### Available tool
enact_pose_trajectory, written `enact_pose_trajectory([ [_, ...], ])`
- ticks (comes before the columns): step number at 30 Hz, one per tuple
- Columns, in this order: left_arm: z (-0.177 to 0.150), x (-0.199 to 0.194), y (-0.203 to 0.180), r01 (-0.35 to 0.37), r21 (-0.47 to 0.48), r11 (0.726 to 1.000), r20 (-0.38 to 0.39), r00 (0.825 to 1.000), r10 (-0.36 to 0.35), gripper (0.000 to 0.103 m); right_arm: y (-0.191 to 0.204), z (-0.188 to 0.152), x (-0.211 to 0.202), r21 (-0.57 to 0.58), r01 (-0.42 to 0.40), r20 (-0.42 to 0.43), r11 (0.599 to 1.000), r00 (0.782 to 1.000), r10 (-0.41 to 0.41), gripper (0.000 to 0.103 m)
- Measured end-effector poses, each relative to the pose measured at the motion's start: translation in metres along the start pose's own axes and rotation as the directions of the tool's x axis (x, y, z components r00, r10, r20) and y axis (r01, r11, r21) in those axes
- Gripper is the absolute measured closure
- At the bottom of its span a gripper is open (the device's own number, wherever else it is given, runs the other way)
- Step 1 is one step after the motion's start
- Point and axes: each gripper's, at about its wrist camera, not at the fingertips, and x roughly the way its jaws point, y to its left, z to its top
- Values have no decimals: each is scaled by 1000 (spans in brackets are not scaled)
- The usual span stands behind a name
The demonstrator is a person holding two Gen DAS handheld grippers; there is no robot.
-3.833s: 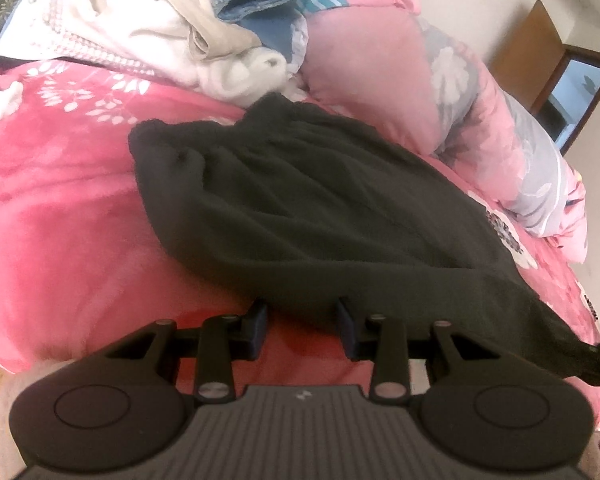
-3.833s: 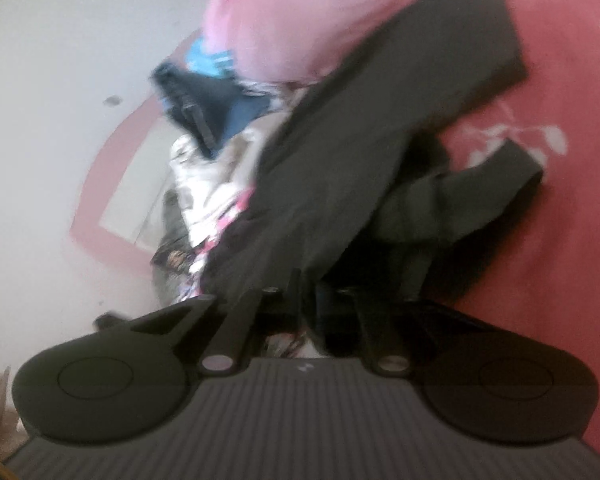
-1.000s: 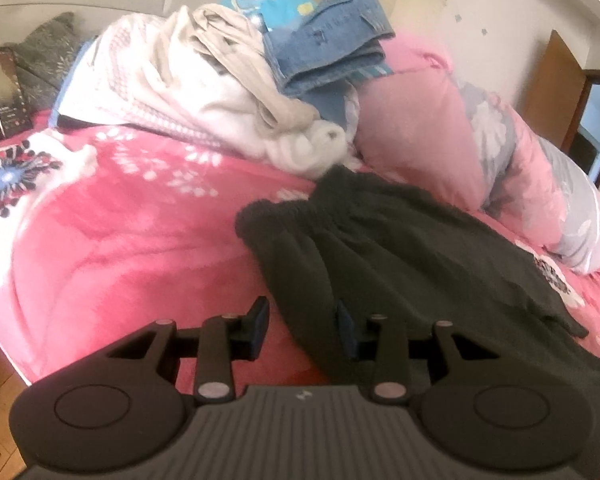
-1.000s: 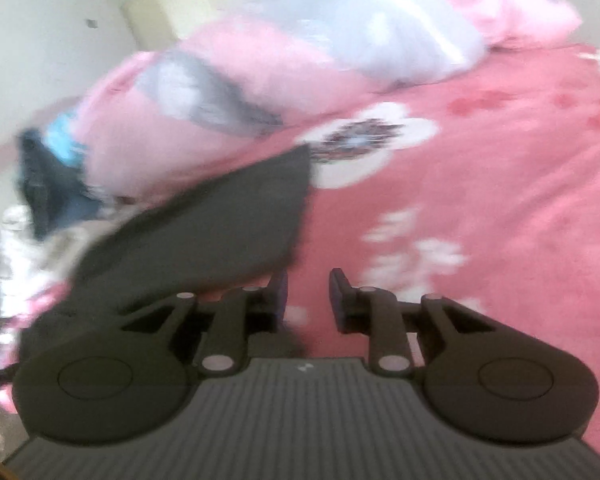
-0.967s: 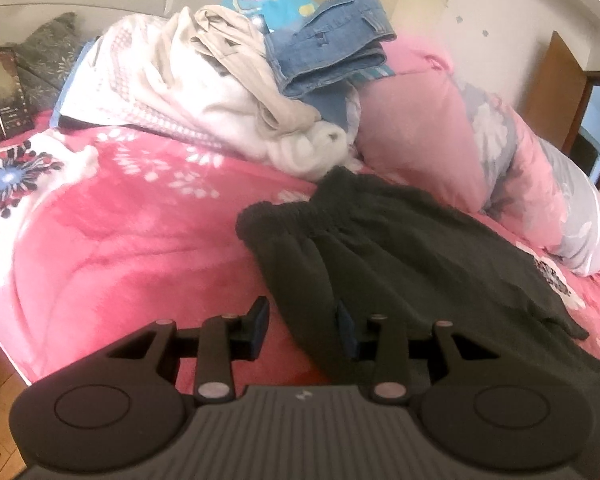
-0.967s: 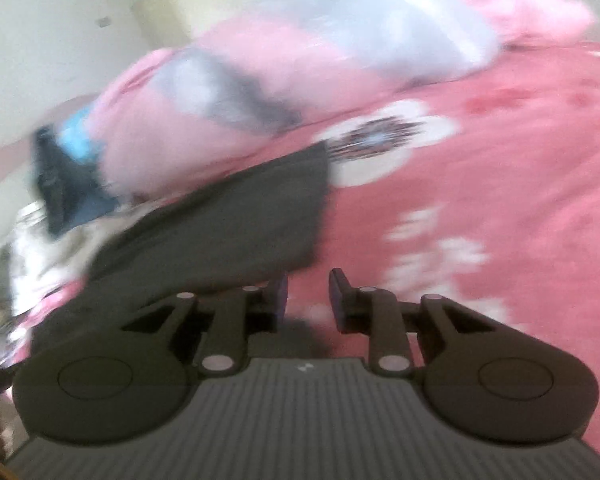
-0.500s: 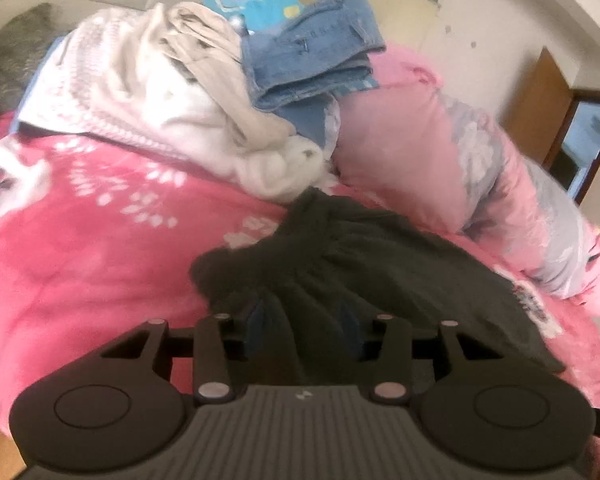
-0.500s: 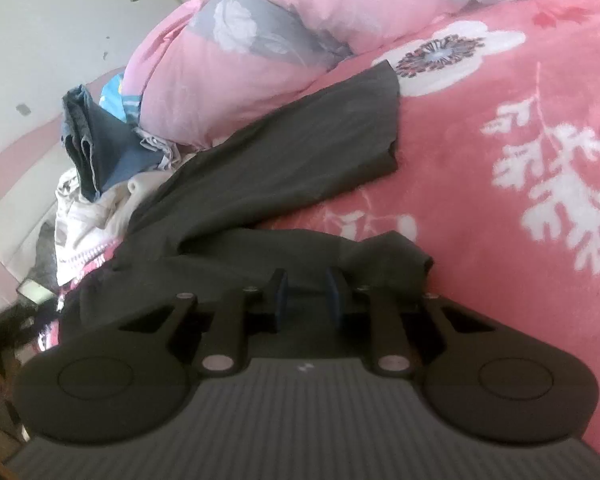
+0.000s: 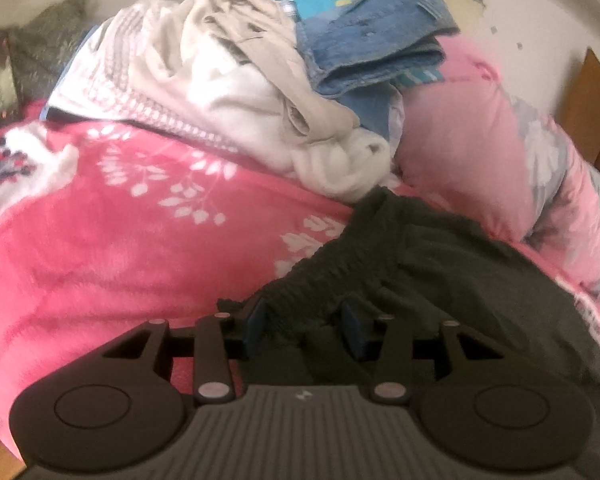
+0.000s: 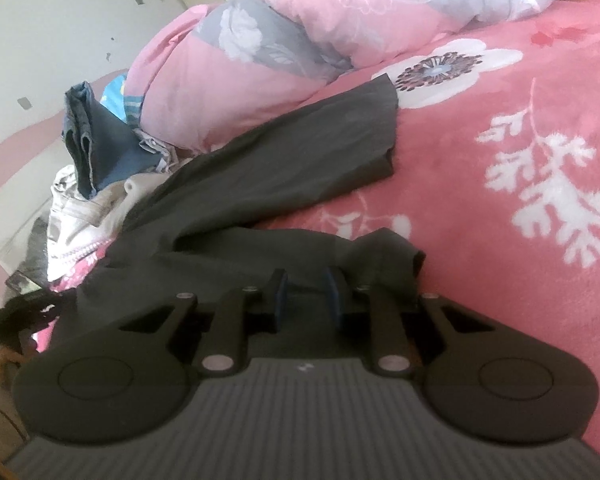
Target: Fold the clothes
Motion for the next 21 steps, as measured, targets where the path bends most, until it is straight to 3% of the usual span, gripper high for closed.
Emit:
enact_pose_trajectory([
  [6,1,0,11,40,-65,997,1,999,-41,59,22,14,-12,-62,61,7,996,998,-60,80],
  [11,1,0,11,37,-73,997,2,999,-37,59,38,15,-18,-122,-8,9,992,1000,9,74],
  [14,0,0,8,23,-51,998,4,1000,-23,59,26,6,-8,-125,86,-33,988,995,-90,75],
  [18,-1,-2,8,23,-49,999,6,1000,-23,59,-4,1,-32,-31,133,38,991,991,-132,77],
  [21,0,-1,9,22,-57,998,6,1000,-21,59,-16,1,-54,20,234,78,972,969,-235,76],
])
